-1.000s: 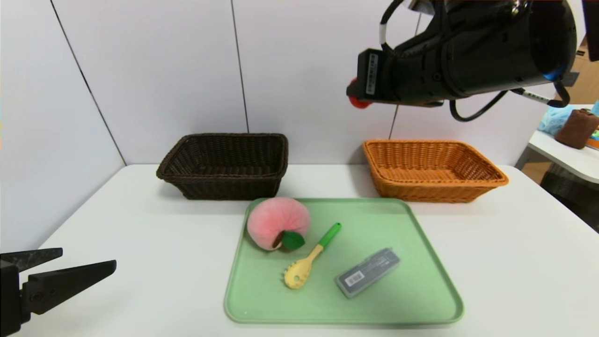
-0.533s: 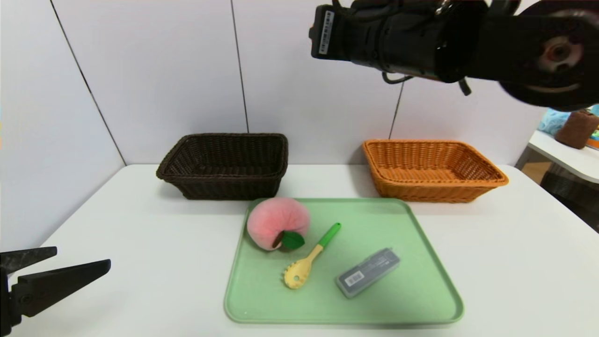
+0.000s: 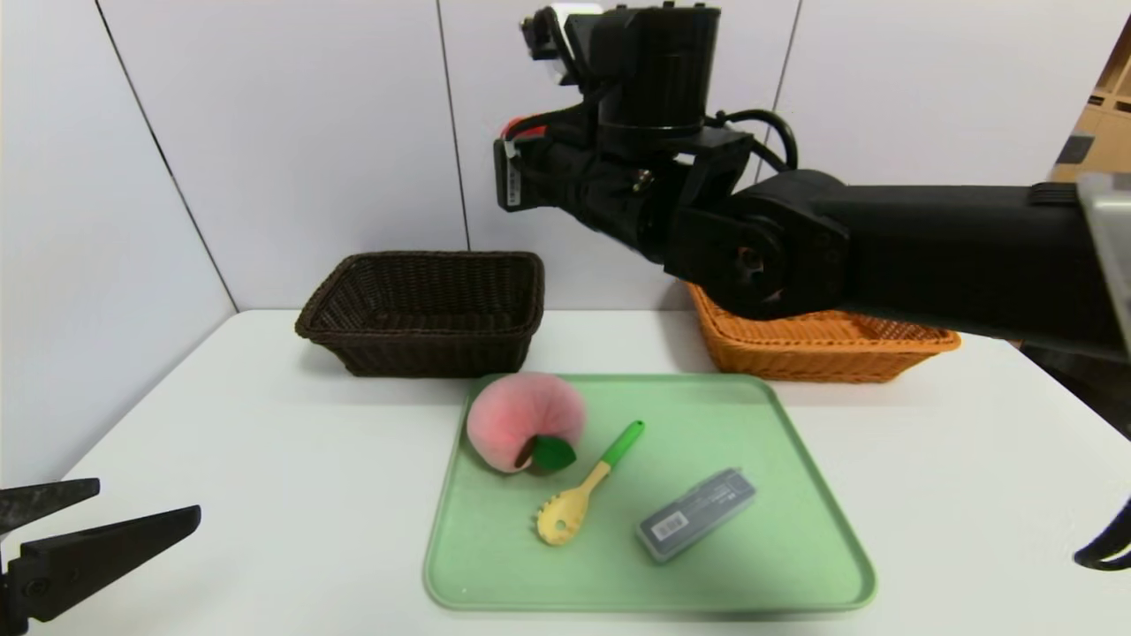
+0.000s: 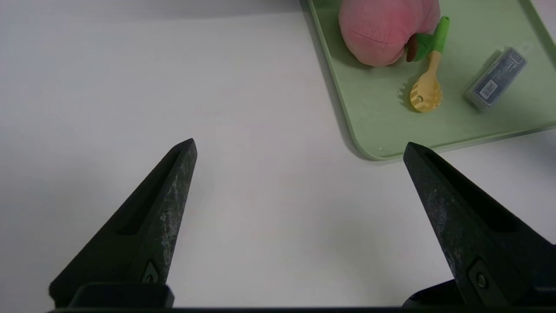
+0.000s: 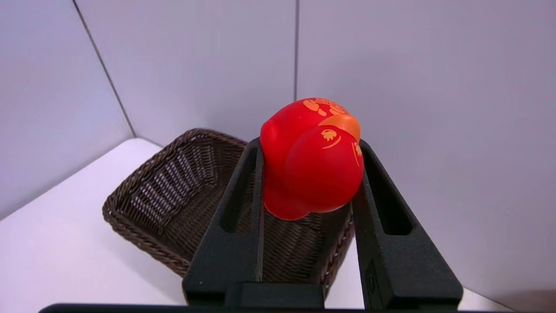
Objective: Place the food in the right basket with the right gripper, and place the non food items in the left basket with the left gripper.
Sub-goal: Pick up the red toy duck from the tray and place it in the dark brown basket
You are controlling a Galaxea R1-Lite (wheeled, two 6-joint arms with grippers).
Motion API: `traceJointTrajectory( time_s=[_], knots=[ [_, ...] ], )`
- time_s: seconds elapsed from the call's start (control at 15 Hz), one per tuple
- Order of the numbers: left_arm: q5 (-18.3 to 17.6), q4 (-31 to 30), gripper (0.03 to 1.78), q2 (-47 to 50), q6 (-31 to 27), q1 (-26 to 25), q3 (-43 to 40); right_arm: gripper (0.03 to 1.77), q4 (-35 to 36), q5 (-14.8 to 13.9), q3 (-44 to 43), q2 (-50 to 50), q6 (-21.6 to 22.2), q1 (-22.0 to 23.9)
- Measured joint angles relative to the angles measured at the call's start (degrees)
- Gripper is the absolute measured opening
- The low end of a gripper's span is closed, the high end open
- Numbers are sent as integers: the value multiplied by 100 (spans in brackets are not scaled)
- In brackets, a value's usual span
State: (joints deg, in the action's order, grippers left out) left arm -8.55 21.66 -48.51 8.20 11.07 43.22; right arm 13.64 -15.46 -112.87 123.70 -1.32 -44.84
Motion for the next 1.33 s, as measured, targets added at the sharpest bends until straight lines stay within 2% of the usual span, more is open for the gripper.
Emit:
traceJointTrajectory(
  time_s=[0.33, 0.6, 0.8, 1.33],
  knots=[
    [-21, -22, 169, 44, -9, 0, -129, 58, 243, 262, -2, 463, -9, 5],
    [-24, -33, 169, 50, -20, 1, -121, 58, 396, 811, -5, 731, -41, 61],
    [-21, -28, 169, 55, -29, 0, -129, 58, 755, 1001, -9, 900, -308, 107],
    [-29, -33, 169, 52, -35, 9, -166, 57, 973, 1167, -6, 1357, -341, 241]
  ],
)
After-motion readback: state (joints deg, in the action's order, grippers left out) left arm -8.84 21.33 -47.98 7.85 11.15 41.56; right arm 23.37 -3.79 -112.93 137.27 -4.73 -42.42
